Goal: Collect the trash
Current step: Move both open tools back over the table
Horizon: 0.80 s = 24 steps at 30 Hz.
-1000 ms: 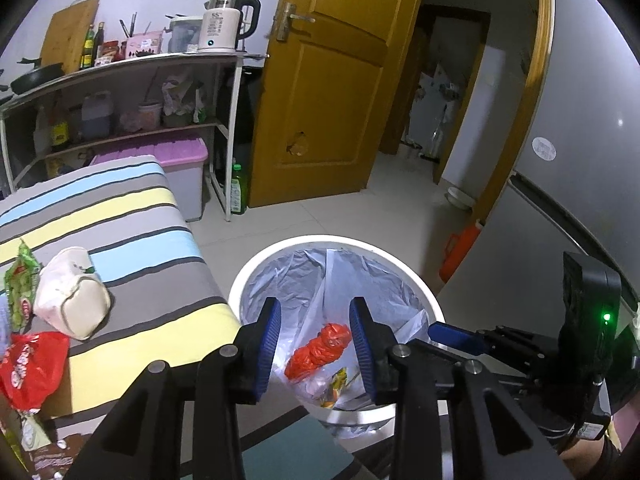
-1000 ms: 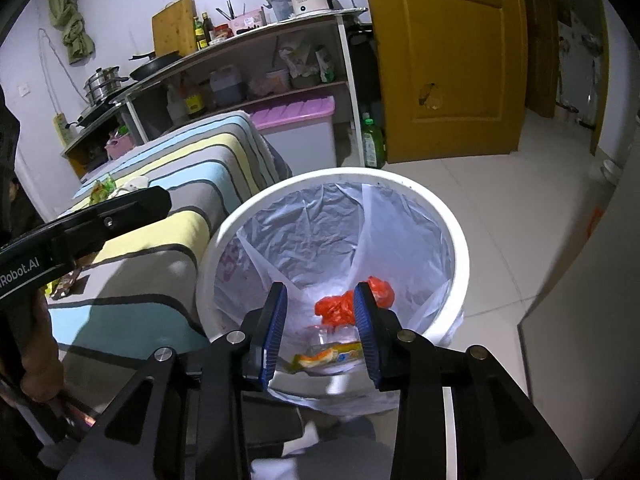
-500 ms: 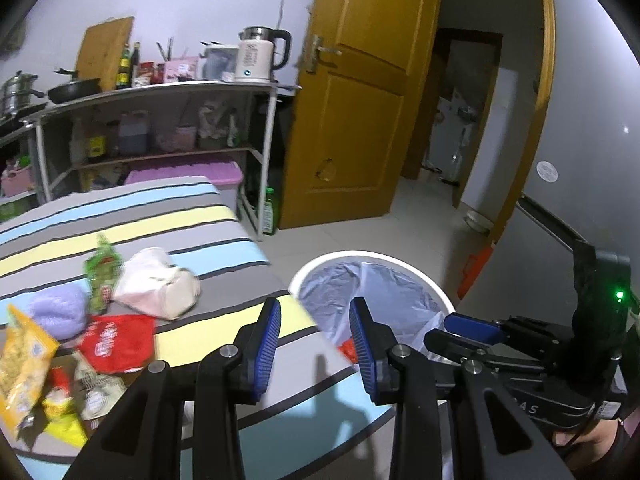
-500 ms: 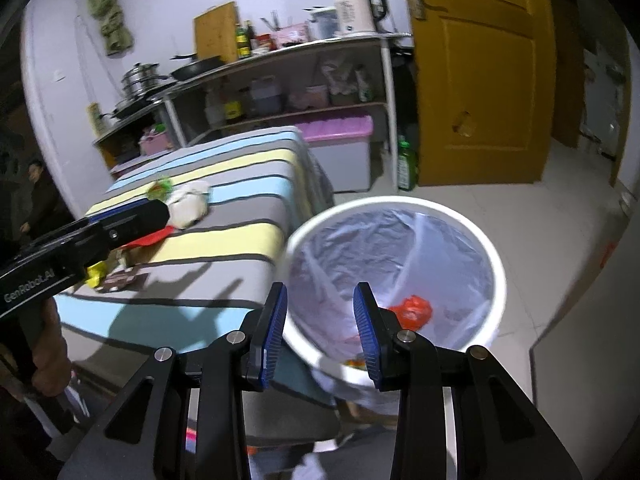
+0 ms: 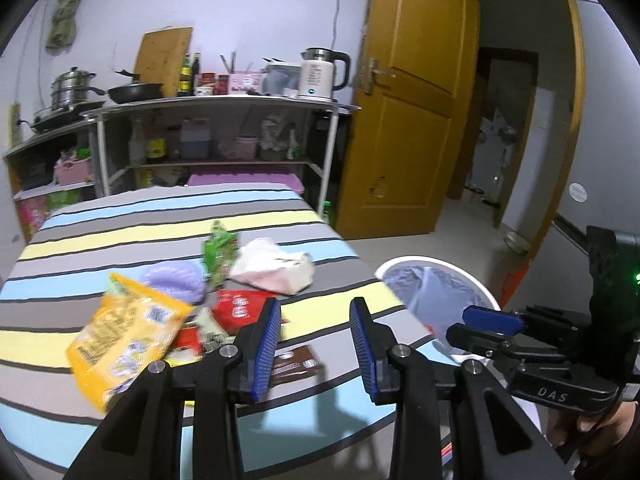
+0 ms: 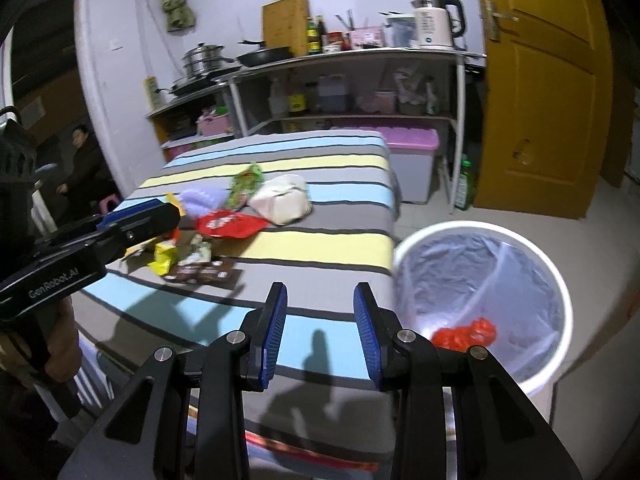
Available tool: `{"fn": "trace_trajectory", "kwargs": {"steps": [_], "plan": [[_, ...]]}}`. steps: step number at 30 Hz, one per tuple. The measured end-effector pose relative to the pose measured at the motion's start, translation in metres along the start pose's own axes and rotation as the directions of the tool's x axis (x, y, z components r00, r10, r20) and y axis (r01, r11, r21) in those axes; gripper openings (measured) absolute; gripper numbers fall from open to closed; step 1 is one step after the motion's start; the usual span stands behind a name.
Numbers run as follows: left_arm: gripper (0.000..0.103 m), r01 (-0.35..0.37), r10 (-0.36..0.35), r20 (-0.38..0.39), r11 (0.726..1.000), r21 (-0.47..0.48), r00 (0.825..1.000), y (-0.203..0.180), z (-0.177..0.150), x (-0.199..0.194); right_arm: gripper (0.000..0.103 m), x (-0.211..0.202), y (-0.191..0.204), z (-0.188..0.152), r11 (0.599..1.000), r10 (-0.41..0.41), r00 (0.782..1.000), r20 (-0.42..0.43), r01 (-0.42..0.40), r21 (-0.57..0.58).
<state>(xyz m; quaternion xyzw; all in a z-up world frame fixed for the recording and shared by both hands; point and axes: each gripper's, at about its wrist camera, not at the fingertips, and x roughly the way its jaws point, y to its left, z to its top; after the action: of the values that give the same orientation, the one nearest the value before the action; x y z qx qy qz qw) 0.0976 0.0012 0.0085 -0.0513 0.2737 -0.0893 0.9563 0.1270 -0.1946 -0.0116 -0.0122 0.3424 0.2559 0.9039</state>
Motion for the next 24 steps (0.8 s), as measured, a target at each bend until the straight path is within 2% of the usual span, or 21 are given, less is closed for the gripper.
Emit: {"fn": "trace_trajectory", "kwargs": {"steps": [5,17,24], "plan": [[0.035,-0.049,0.049,0.009,0.999,-0.021,0.999,0.023,-0.006,-0.012,0.042,0.009,0.017,0.005,0.999,0.036,0.999,-0.01,-0.036,-0.028],[0.035,-0.175,0.175,-0.015,0.98,-0.091,0.985,0.08,-0.023,-0.025,0.042,0.039,0.053,0.007,0.987,0.112,0.991,-0.067,-0.119,-0.107],[0.035,-0.23,0.227,-0.048,0.97,-0.082,0.973,0.1,-0.033,-0.019,0.042,0.056,0.066,0.009,0.982,0.126,0.988,-0.094,-0.137,-0.126]]}}
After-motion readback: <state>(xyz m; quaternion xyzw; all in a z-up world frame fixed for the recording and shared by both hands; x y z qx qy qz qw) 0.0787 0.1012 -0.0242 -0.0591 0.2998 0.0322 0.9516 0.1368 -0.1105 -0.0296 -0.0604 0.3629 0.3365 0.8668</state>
